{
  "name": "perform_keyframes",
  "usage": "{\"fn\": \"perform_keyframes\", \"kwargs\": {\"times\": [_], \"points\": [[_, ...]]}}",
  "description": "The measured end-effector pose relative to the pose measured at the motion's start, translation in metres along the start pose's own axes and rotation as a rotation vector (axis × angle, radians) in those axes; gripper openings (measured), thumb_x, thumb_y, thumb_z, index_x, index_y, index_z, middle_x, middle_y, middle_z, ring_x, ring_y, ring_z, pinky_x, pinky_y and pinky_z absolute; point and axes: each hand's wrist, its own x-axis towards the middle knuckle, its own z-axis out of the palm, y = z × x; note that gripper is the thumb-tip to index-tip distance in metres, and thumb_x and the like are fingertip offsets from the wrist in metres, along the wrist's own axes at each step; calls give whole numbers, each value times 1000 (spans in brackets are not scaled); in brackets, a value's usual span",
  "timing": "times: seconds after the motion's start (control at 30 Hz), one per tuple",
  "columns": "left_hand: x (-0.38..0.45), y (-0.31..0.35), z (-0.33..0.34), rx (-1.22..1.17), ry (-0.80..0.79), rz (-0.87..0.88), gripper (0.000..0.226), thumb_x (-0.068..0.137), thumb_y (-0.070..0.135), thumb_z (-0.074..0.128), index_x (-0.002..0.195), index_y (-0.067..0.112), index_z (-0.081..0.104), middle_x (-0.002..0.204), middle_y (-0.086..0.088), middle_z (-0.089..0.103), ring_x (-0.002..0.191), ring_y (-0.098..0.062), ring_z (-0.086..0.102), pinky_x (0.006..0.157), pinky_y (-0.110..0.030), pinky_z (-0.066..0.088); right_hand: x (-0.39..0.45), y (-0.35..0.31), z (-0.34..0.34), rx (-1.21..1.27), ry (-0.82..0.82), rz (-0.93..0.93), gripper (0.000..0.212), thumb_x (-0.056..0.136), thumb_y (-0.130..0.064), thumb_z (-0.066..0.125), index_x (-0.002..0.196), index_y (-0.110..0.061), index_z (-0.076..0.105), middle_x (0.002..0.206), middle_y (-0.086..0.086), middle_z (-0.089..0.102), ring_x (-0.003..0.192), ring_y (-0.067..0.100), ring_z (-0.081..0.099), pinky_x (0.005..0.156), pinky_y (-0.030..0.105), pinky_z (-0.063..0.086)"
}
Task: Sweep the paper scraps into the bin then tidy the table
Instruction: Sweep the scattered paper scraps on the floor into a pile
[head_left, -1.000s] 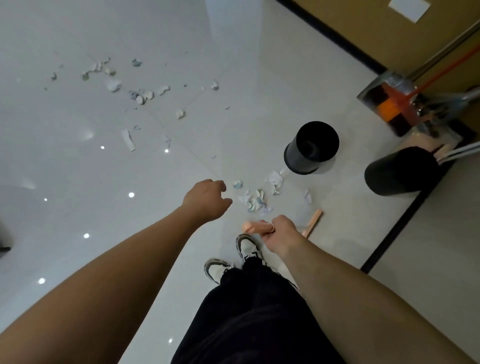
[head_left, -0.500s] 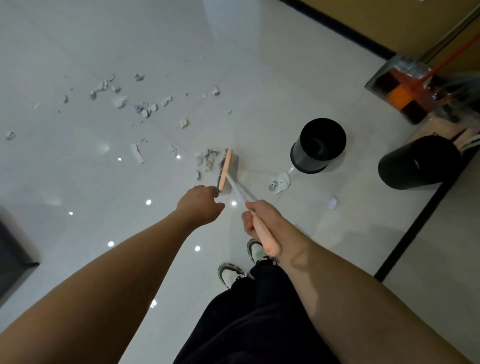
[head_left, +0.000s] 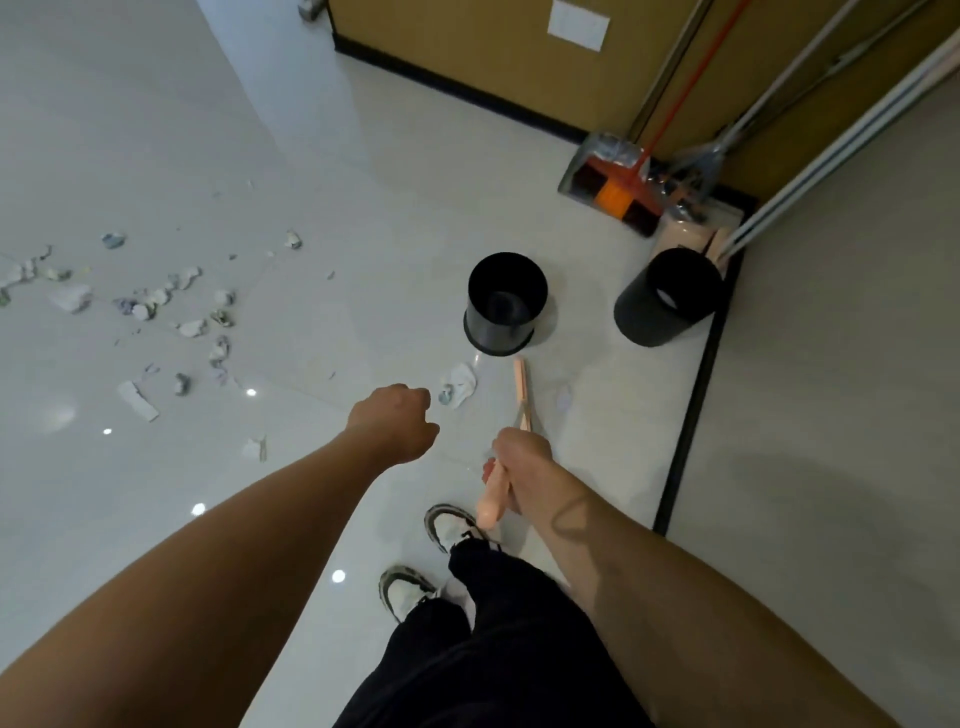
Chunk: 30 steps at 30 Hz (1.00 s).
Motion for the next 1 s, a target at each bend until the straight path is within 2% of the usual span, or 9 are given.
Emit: {"fn": "perform_keyframes", "kwargs": {"times": [0.07, 0.13, 0.23, 0.3, 0.4, 0.57, 0.67, 0.77, 1.0], "points": [[2, 20, 7, 2, -9, 55, 45, 89, 45, 53, 127, 22, 52, 118, -3, 58, 111, -26, 54, 86, -38, 49, 7, 4, -27, -3, 55, -57, 15, 96, -11, 49, 91, 0, 58, 67, 10, 54, 54, 19, 49, 59, 29, 46], [5, 36, 13, 17, -19, 100, 46, 89, 46, 52, 129, 23, 52, 120, -3, 57, 112, -25, 53, 88, -38, 48, 15, 6, -50, 30, 31, -118, 10, 96, -7, 45, 102, -4, 53, 70, 10, 50, 57, 21, 49, 60, 32, 48], [6, 44, 21, 39, -44, 125, 47, 90, 46, 52, 131, 24, 51, 123, -2, 56, 115, -25, 52, 91, -39, 48, 34, 4, -80, -15, 106, -118, 13, 96, -5, 44, 98, 2, 55, 70, 12, 56, 59, 21, 54, 69, 33, 50], [6, 39, 25, 43, -60, 116, 47, 90, 46, 53, 131, 23, 51, 124, -2, 56, 116, -24, 52, 92, -40, 48, 45, 4, -92, -41, 122, -97, 15, 94, -6, 45, 97, 2, 57, 70, 12, 60, 58, 20, 57, 59, 28, 47], [6, 25, 26, 48, -77, 62, 46, 90, 46, 54, 130, 23, 52, 124, -2, 57, 115, -23, 53, 91, -38, 48, 53, 7, -90, -100, 107, -73, 23, 93, -10, 43, 108, -2, 58, 71, 10, 60, 53, 16, 57, 44, 22, 40], [-5, -5, 18, 6, -69, -46, 47, 90, 47, 53, 131, 24, 52, 125, -2, 57, 115, -22, 53, 90, -36, 47, 46, 13, -31, -250, -64, -61, 26, 94, -15, 49, 116, -4, 58, 71, 8, 58, 55, 17, 54, 50, 26, 47], [-24, -28, 14, -21, -26, -81, 48, 90, 49, 53, 131, 25, 51, 124, 0, 57, 113, -22, 54, 87, -35, 48, 37, 7, 8, -362, -220, -33, 17, 95, -18, 53, 104, -6, 59, 61, 5, 56, 45, 14, 48, 39, 21, 41], [-45, -58, 5, -33, 15, -149, 48, 90, 48, 54, 132, 24, 51, 124, -1, 57, 113, -22, 54, 87, -35, 48, 21, 5, 55, -409, -360, -47, 16, 95, -21, 57, 100, -6, 57, 54, 4, 53, 40, 13, 43, 36, 21, 36], [-107, -151, 5, -175, 94, -367, 49, 91, 46, 52, 134, 22, 49, 128, -2, 55, 115, -23, 53, 88, -36, 47, -28, 56, 162, -599, -374, -176, 12, 94, -20, 54, 94, -9, 58, 58, 5, 54, 40, 14, 46, 40, 19, 40]]}}
